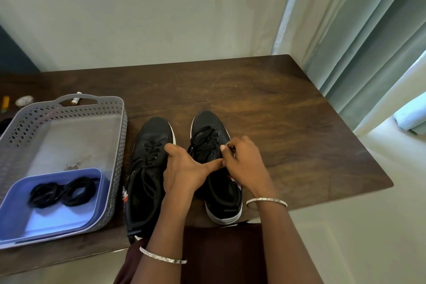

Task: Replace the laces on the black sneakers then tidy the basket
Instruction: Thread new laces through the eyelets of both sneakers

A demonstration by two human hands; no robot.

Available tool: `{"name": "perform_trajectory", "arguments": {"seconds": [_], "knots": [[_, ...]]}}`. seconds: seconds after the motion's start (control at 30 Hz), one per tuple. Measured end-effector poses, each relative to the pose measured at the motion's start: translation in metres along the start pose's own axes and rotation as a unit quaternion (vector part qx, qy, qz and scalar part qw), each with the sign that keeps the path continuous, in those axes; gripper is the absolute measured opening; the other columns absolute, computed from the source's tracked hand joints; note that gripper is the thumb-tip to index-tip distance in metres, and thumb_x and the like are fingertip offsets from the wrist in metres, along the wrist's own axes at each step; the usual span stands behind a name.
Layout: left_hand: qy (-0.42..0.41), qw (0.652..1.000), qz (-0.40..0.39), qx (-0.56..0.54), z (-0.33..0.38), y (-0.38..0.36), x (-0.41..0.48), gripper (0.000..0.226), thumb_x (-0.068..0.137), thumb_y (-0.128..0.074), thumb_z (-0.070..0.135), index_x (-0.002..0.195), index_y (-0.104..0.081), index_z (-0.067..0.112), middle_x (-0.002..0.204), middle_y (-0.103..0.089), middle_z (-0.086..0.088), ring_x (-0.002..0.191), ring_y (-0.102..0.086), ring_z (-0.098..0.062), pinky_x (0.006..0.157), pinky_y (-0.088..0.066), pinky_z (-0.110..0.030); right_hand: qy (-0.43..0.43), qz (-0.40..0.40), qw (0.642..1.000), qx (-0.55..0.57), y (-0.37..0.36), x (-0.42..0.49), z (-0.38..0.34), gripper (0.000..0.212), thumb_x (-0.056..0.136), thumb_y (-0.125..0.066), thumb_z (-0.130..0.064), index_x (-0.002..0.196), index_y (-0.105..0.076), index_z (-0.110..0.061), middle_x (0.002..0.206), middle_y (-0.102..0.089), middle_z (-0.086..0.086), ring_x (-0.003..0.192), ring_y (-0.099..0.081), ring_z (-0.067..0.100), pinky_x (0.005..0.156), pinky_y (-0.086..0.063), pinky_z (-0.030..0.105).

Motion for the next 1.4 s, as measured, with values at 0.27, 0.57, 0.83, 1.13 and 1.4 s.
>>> {"name": "perform_trajectory", "arguments": {"seconds": [0.27, 0.57, 0.83, 1.13, 1.4], "knots": [[0.0, 0.999, -0.015, -0.028, 0.0, 0.0, 0.002, 0.11, 0.041, -0.084, 0.074, 0.114, -0.024, 0.019, 0.112, -0.044, 0.003, 0.106, -0.057, -0.027, 0.073, -0.048, -0.037, 0.02, -0.013, 0.86, 0.509, 0.024, -0.007, -0.019, 0.024, 0.105, -0.044, -0.021, 0.091, -0.061, -0.012, 0.099, -0.071, 0.007, 0.097, -0.065, 0.021, 0.075, -0.049, 0.027], [-0.025, 0.997, -0.044, -0.056, -0.002, -0.002, 0.007, 0.098, 0.045, -0.085, 0.071, 0.111, -0.03, 0.023, 0.101, -0.049, 0.006, 0.098, -0.058, -0.02, 0.087, -0.054, -0.045, -0.082, 0.033, 0.967, 0.239, 0.022, -0.007, -0.001, 0.021, 0.093, -0.063, -0.044, 0.092, -0.058, -0.024, 0.072, -0.064, -0.008, 0.061, -0.058, 0.008, 0.055, -0.048, 0.028], [-0.033, 0.996, -0.049, -0.07, -0.002, -0.004, 0.01, 0.092, 0.047, -0.088, 0.066, 0.108, -0.033, 0.023, 0.102, -0.05, 0.007, 0.099, -0.058, -0.019, 0.088, -0.054, -0.044, -0.01, -0.007, 0.997, 0.082, 0.004, 0.002, -0.002, 0.023, 0.1, -0.054, -0.022, 0.077, -0.055, -0.018, 0.09, -0.058, 0.003, 0.081, -0.054, 0.012, 0.073, -0.04, 0.03], [0.004, 0.992, -0.079, -0.098, -0.005, -0.004, 0.009, 0.102, 0.044, -0.089, 0.064, 0.112, -0.026, 0.023, 0.109, -0.049, 0.0, 0.101, -0.056, -0.022, 0.09, -0.053, -0.045, 0.003, -0.02, 0.689, 0.724, 0.049, -0.015, -0.023, 0.021, 0.103, -0.039, -0.025, 0.093, -0.053, -0.013, 0.069, -0.052, 0.002, 0.075, -0.057, 0.019, 0.073, -0.05, 0.029], [-0.008, 0.993, -0.072, -0.093, -0.001, -0.003, 0.007, 0.09, 0.05, -0.089, 0.061, 0.109, -0.032, 0.025, 0.099, -0.051, 0.008, 0.094, -0.058, -0.016, 0.083, -0.054, -0.039, -0.054, -0.015, 0.995, 0.085, 0.014, -0.008, 0.003, 0.027, 0.089, -0.064, -0.054, 0.093, -0.062, -0.027, 0.076, -0.067, -0.007, 0.069, -0.063, 0.007, 0.061, -0.048, 0.029]]}}
Point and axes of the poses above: each hand's wrist, its own x-axis towards the middle knuckle, its own y-axis out of the back of the hand, z = x × y, the point moved 4 cm from there along x, towards the middle knuckle
